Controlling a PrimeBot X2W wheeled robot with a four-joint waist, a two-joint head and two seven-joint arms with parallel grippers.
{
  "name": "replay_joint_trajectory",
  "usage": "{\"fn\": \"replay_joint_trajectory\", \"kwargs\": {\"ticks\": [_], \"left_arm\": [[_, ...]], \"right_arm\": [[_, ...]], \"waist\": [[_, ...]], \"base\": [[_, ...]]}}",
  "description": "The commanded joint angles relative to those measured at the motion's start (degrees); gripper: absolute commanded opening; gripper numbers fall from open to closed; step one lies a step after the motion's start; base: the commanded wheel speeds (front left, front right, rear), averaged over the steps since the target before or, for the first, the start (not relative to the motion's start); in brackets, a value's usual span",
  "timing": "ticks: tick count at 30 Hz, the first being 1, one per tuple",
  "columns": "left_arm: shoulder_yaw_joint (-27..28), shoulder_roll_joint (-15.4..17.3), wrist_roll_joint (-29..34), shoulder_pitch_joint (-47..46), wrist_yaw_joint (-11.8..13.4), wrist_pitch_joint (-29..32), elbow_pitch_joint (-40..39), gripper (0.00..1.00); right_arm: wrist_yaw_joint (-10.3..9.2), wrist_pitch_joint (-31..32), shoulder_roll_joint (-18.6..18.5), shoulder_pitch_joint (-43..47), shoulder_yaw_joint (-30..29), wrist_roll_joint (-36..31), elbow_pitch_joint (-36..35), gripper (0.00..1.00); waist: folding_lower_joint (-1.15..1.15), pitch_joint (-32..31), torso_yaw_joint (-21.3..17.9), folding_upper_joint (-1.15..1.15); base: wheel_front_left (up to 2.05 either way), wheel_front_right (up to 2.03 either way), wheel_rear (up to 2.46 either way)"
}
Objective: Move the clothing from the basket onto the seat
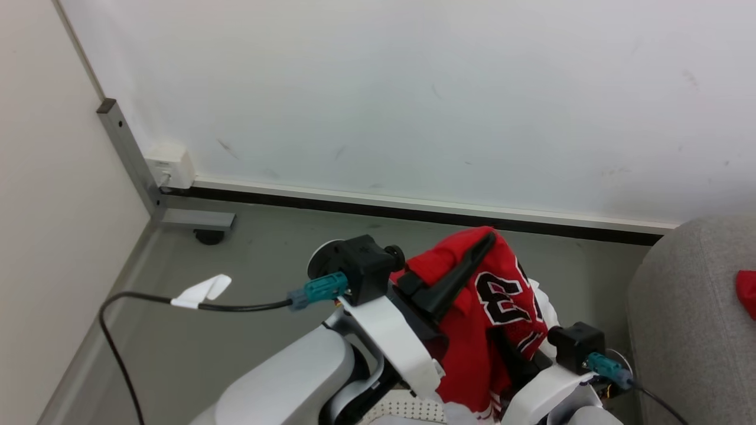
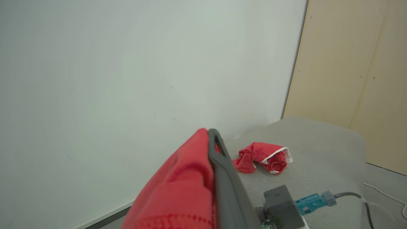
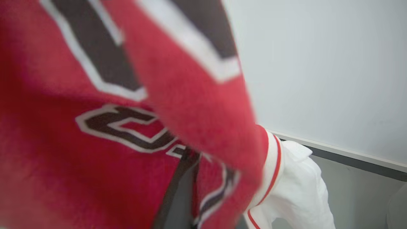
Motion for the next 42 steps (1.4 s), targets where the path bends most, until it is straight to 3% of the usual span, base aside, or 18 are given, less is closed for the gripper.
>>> {"fn": "replay_joint_trajectory", "kwargs": {"ticks": [1, 7, 9, 10, 11, 24, 42], "left_arm": [[0.34, 0.5, -0.12, 0.68, 0.21, -0.44, 0.25, 0.0], [-0.27, 1.56, -0.29, 2.05, 0.04, -0.41, 1.45, 0.02], [-0.45, 1.65, -0.16, 2.57, 0.29, -0.66, 1.46, 0.38], [-0.59, 1.63, -0.2, 2.8, 0.42, -0.71, 1.39, 0.86], [-0.7, 1.59, -0.22, 2.96, 0.45, -0.79, 1.28, 1.0], [-5.57, 1.55, 1.35, 8.84, -0.27, -2.27, 2.84, 1.0], [-4.83, 4.39, 3.68, 9.57, 0.51, -4.15, 3.43, 1.0]], "right_arm": [[-0.13, -0.01, -0.1, 0.19, -0.55, 0.4, -0.54, 0.0], [-0.13, -0.01, -0.1, 1.07, -5.87, 0.34, -4.43, 0.0], [-0.13, 0.0, -0.1, 1.38, -8.0, -0.25, -5.6, 0.0], [-0.13, 0.0, -0.1, 1.58, -8.97, -0.63, -6.01, 0.0], [-0.13, 0.0, -0.09, 1.76, -10.17, -0.87, -6.49, 0.0], [-0.13, -0.01, -1.66, 3.22, -21.36, -1.15, -11.36, 0.0], [-0.13, 0.35, -5.63, 6.91, -33.19, -5.38, -21.29, 0.0]], "waist": [[0.0, 0.03, -0.22, 0.0], [0.0, 0.24, -1.75, 0.0], [0.0, 0.39, -2.32, 0.0], [0.0, 0.48, -2.61, 0.0], [0.0, 0.58, -2.9, 0.0], [0.0, 2.47, -8.68, 0.0], [0.0, 5.54, -21.23, 0.0]], "base": [[0.0, 0.0, 0.0], [0.0, 0.0, 0.0], [0.0, 0.0, 0.0], [0.0, 0.0, 0.0], [0.0, 0.0, 0.0], [0.0, 0.0, 0.0], [0.0, 0.0, 0.0]]}}
